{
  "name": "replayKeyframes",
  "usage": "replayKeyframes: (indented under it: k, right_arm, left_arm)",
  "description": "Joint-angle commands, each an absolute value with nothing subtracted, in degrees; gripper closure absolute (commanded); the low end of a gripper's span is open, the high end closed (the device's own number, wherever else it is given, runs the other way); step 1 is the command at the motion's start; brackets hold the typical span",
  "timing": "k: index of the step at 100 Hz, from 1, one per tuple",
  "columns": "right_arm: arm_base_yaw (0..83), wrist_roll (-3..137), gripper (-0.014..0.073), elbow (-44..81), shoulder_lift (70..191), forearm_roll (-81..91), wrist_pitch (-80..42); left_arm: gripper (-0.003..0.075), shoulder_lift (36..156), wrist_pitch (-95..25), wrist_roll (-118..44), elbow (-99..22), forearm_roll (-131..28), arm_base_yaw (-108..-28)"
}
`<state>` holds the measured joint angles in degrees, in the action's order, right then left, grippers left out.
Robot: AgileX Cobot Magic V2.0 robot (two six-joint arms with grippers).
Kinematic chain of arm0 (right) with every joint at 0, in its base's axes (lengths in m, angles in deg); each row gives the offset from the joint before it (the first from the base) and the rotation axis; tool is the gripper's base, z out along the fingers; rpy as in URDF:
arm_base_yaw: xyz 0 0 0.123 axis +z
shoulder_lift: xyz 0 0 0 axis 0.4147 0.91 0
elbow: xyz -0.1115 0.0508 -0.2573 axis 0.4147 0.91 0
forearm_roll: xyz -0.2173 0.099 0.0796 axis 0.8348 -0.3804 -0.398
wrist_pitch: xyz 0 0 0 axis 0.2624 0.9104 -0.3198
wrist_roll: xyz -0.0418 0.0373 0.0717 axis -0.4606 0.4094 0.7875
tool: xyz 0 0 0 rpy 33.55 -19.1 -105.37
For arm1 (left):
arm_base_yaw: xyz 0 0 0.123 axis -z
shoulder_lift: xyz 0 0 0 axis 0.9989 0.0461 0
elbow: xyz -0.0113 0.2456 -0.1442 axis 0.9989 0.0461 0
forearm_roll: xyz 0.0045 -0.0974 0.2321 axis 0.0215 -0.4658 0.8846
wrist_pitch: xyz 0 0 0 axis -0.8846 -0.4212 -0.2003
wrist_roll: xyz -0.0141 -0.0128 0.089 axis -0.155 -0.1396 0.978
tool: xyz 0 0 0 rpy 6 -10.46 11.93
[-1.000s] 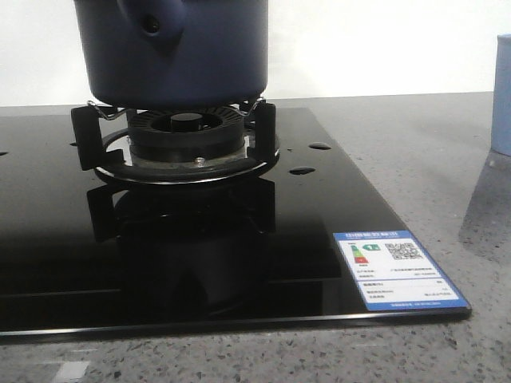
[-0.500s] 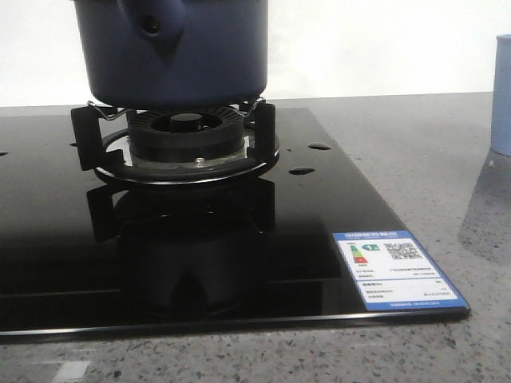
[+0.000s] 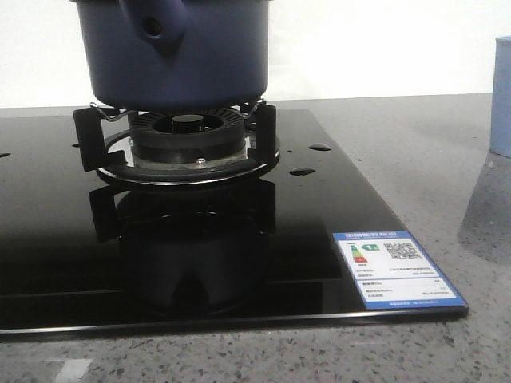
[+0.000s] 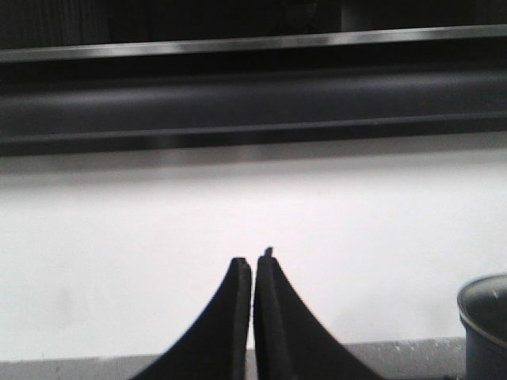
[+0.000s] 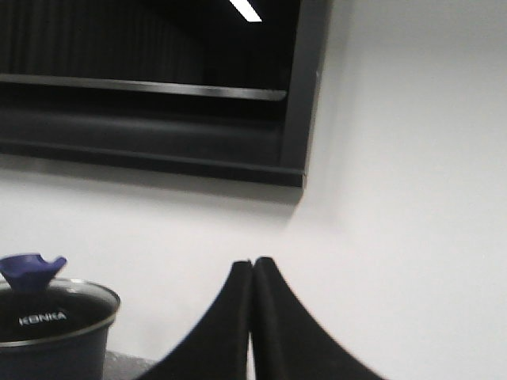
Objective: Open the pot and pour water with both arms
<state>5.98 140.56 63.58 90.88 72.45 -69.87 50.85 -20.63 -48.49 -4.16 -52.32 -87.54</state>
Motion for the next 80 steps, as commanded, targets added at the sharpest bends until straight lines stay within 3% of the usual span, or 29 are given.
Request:
replayKeyframes:
  k: [1,33,80]
  right_arm:
    - [6.3,139.9,0.0653,65.5,88.1,71.0,-69.0]
    - [6.5,139.9,0.0654,74.2,78.8,75.7,-61.3]
    - [6.5,139.9,0.0654,75.3,78.4,75.7,-60.4]
  left_arm:
    - [0.0741,47.6,-16.8,-48.7,-2.5,-53.0,-87.6]
    - [0.0741,39.1,-20.9,-48.7,4.2,-55.1,-87.6]
    - [0.0741,39.1,-21.7,-48.7,4.6,-56.0,-87.6]
